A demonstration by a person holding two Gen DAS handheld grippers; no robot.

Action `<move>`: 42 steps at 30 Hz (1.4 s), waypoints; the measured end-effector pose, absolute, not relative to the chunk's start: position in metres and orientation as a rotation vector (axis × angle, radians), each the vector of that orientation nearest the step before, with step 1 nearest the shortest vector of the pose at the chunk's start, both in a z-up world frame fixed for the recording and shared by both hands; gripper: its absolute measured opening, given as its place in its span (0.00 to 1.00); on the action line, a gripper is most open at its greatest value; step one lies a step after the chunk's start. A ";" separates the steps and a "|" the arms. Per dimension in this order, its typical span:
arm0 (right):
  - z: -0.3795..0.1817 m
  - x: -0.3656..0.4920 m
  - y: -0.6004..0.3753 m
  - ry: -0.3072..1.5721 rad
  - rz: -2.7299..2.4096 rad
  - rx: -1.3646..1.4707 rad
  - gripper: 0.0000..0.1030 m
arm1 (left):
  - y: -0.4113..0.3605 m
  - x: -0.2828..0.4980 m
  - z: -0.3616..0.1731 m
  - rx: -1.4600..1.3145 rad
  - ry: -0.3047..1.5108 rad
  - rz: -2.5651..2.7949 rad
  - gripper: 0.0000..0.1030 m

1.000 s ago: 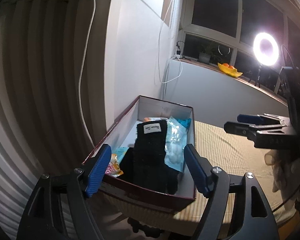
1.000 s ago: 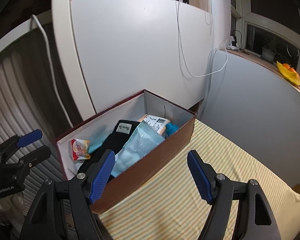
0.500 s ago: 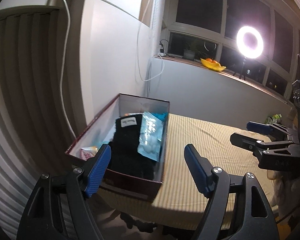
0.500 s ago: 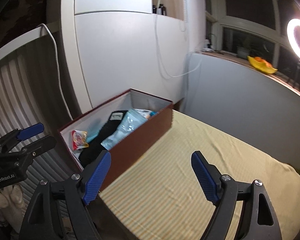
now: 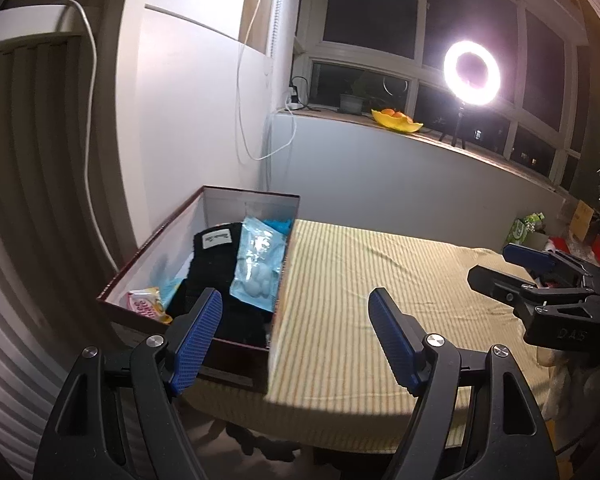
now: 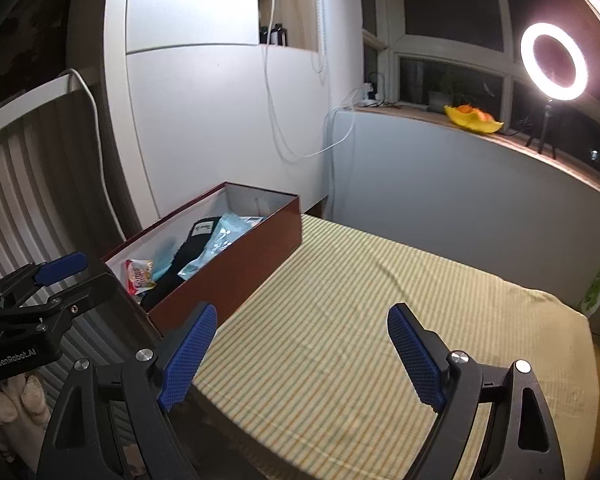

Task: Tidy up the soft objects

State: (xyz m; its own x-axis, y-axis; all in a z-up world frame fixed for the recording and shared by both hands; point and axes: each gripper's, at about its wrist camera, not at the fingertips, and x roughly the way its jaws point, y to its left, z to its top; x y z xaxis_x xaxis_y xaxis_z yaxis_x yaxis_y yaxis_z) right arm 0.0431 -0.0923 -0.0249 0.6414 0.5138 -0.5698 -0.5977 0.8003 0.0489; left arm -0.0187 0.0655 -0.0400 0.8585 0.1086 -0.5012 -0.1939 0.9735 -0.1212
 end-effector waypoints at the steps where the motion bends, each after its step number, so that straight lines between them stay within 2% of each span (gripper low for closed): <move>1: -0.024 0.042 -0.094 0.596 0.636 -0.148 0.82 | 0.064 -0.019 -0.039 -0.168 0.514 0.158 0.74; 9: -0.026 0.038 -0.107 0.585 0.624 -0.118 0.84 | 0.057 -0.017 -0.040 -0.163 0.505 0.158 0.74; 12: -0.027 0.037 -0.111 0.578 0.617 -0.112 0.84 | 0.055 -0.015 -0.040 -0.156 0.508 0.167 0.81; 25: -0.036 0.042 -0.111 0.595 0.619 -0.113 0.84 | 0.056 -0.009 -0.046 -0.152 0.556 0.210 0.81; 42: -0.044 0.045 -0.111 0.611 0.615 -0.123 0.84 | 0.066 -0.016 -0.042 -0.176 0.511 0.274 0.81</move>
